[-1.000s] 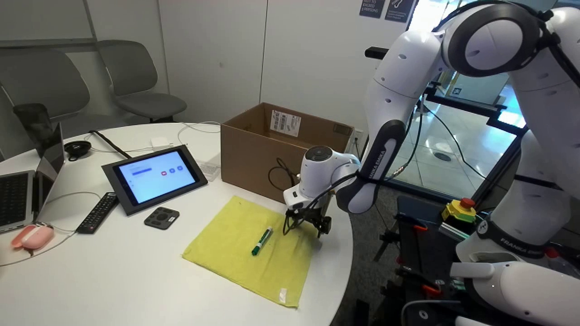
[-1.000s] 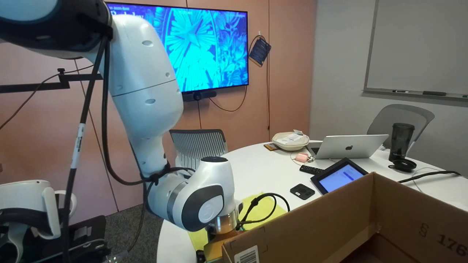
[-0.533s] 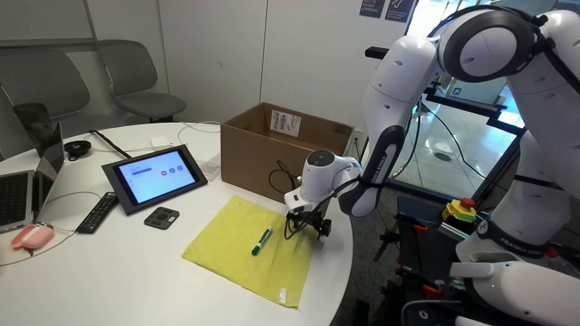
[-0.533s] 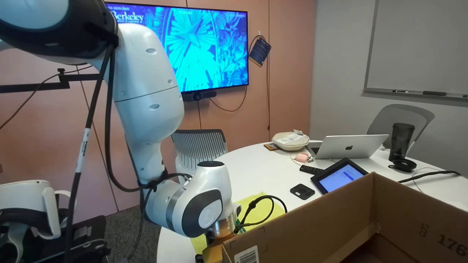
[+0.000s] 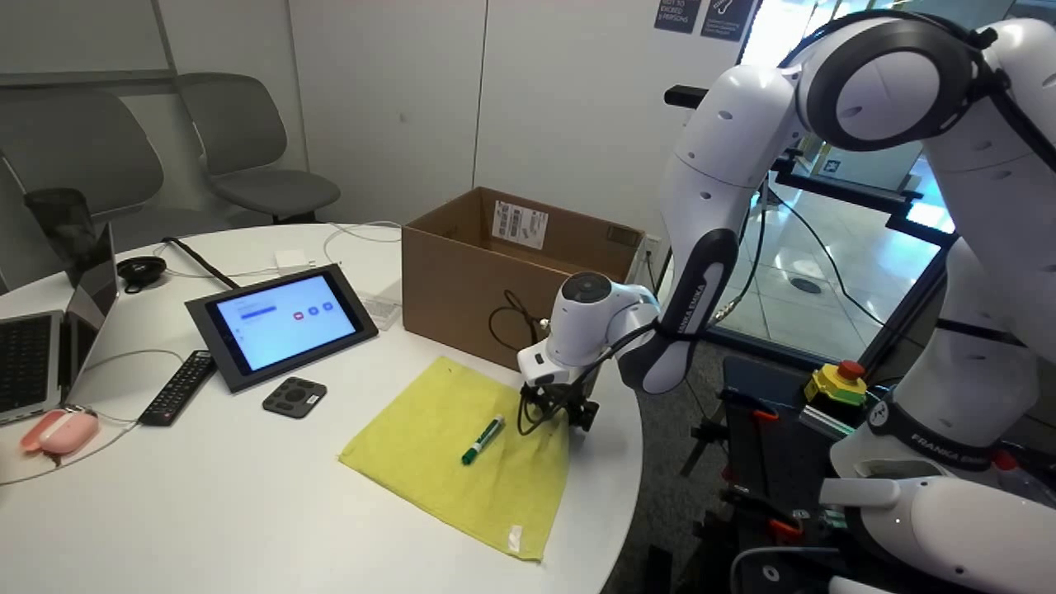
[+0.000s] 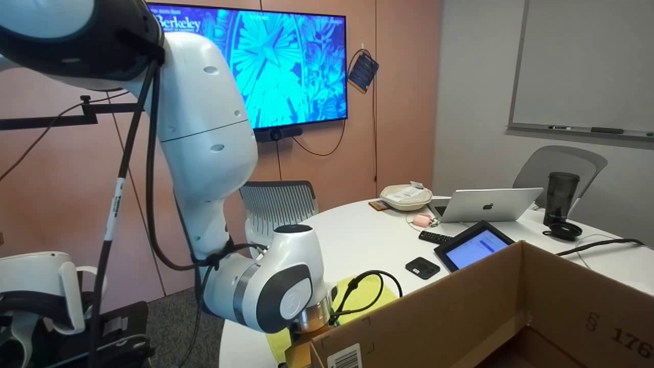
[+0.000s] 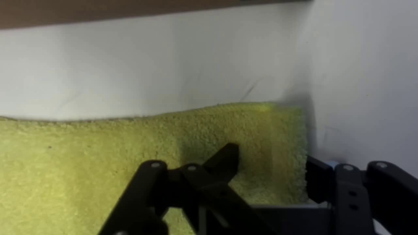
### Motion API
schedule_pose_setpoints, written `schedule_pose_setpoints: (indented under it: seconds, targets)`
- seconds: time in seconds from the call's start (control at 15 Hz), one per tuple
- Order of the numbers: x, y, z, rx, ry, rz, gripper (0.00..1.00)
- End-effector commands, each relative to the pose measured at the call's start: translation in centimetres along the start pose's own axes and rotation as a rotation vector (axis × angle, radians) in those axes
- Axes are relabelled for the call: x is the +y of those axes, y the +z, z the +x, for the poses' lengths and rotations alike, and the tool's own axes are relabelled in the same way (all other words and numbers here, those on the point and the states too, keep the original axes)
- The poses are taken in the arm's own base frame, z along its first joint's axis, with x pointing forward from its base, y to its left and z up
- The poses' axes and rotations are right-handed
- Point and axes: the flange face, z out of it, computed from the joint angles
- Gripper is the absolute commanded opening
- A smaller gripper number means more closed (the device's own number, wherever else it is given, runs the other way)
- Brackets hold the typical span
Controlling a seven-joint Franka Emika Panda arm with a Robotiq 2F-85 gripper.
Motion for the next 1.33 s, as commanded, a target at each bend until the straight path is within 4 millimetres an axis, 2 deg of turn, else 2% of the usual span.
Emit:
schedule_pose_setpoints:
  seconds: [0.0, 0.13, 0.27, 0.8, 1.27]
  targets:
    - [0.5, -0.2, -0.1, -0.004, -0.001, -0.027, 0.08]
    - [0.8, -0.8, -0.1, -0.004, 0.002, -0.032, 0.02]
    - [1.1, -1.4, -0.3, 0.002, 0.009, -0.037, 0.09]
    - [2.6, -4.2, -0.6, 0.091, 0.081, -0.053, 0.08]
    - [5.7, -6.0, -0.2, 0.188, 0.247, -0.070, 0.07]
